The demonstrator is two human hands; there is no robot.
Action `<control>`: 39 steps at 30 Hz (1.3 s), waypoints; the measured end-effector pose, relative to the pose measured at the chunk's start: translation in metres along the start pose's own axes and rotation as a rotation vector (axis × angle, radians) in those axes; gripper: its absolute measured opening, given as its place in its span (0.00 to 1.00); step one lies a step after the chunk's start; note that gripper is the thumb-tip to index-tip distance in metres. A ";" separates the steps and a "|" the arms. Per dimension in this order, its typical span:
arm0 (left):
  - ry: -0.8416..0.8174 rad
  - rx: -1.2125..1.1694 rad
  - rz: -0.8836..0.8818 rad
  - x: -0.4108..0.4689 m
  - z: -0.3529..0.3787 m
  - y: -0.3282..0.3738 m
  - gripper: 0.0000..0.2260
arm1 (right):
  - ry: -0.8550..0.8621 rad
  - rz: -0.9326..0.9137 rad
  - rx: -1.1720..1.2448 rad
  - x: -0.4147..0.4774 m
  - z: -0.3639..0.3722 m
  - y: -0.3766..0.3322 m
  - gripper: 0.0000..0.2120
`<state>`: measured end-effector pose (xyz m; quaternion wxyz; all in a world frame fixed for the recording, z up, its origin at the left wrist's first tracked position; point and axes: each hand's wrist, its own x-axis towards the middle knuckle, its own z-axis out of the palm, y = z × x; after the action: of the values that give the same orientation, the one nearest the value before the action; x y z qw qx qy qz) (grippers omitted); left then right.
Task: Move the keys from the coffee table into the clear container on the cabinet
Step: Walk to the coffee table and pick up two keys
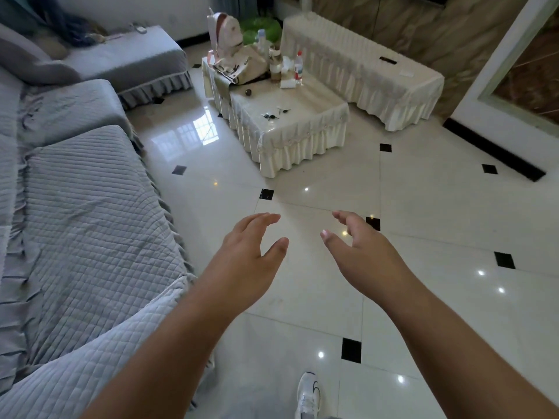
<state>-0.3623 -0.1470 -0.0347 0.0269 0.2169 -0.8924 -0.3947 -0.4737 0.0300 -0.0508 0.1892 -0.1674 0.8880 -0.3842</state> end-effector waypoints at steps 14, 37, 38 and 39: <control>-0.007 -0.016 -0.011 0.158 -0.017 -0.020 0.21 | 0.009 0.017 -0.032 0.151 -0.002 -0.025 0.25; -0.064 -0.024 -0.053 0.463 -0.124 -0.070 0.21 | 0.087 0.064 -0.058 0.433 0.016 -0.121 0.25; -0.062 -0.028 -0.055 0.472 -0.123 -0.070 0.20 | 0.086 0.056 -0.052 0.444 0.015 -0.121 0.25; -0.058 -0.028 -0.054 0.481 -0.123 -0.070 0.20 | 0.086 0.049 -0.045 0.456 0.013 -0.122 0.25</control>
<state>-0.7448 -0.4700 -0.0595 -0.0066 0.2288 -0.8811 -0.4139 -0.8466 -0.2590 -0.0633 0.1563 -0.1332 0.9075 -0.3664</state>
